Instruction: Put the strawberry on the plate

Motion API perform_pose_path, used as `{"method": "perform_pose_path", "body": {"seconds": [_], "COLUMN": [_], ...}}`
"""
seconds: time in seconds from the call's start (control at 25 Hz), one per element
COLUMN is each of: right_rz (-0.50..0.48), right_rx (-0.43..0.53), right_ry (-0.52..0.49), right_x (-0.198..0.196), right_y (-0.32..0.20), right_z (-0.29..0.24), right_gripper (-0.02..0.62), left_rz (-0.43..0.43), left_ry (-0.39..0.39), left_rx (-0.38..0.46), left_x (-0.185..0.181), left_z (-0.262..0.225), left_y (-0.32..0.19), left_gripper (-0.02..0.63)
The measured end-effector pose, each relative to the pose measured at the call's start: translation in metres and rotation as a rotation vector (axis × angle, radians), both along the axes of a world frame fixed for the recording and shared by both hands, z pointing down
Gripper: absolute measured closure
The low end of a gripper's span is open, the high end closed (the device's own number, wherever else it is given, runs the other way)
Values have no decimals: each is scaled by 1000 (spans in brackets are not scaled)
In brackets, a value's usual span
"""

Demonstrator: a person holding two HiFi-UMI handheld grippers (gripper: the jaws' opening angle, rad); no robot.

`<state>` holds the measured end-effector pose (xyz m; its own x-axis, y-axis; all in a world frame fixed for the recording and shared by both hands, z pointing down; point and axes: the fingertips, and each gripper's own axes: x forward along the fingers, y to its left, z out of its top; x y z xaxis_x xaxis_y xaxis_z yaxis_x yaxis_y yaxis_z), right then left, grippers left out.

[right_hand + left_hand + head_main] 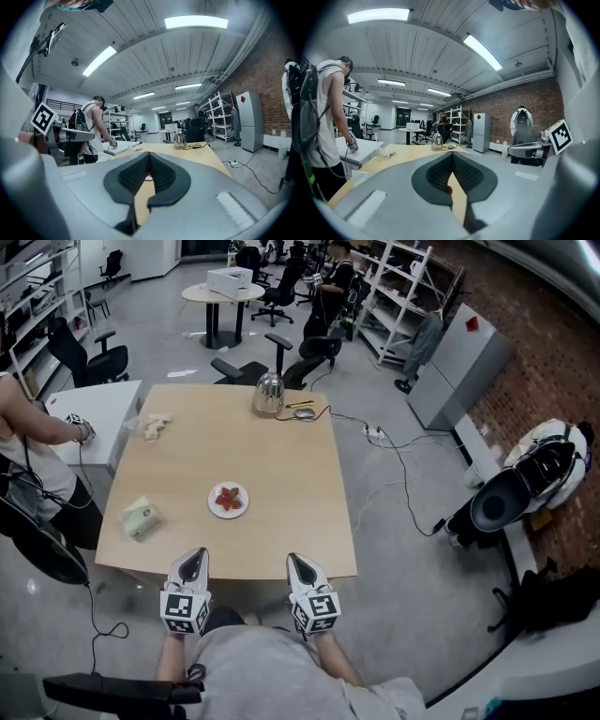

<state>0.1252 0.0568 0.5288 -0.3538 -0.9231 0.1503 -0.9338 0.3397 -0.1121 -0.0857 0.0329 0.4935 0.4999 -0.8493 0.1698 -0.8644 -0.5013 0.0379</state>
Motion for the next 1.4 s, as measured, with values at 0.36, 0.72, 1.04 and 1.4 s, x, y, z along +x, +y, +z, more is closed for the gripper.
{"method": "perform_pose_path", "body": {"seconds": [0.36,0.72,1.04,1.4], "right_rz": [-9,2,12,22], "right_rx": [14,5,2,1], "right_ry": [-1,-10,-6,-7], "right_x": [1,7,11,17], "right_y": [-3,-4,-6,-10], "right_z": [-4,0,1,3], "right_gripper": [589,589,588,588], "left_rz": [-4,6,12,22], "left_ry": [-2,-11,-16,-22], "left_rx": [-10,-12,-12,-8], "left_x": [-1,6,8,16], "left_z": [3,2,2,1], "left_y": [-4,-7,-11,-16], "left_gripper": [586,586,586,586]}}
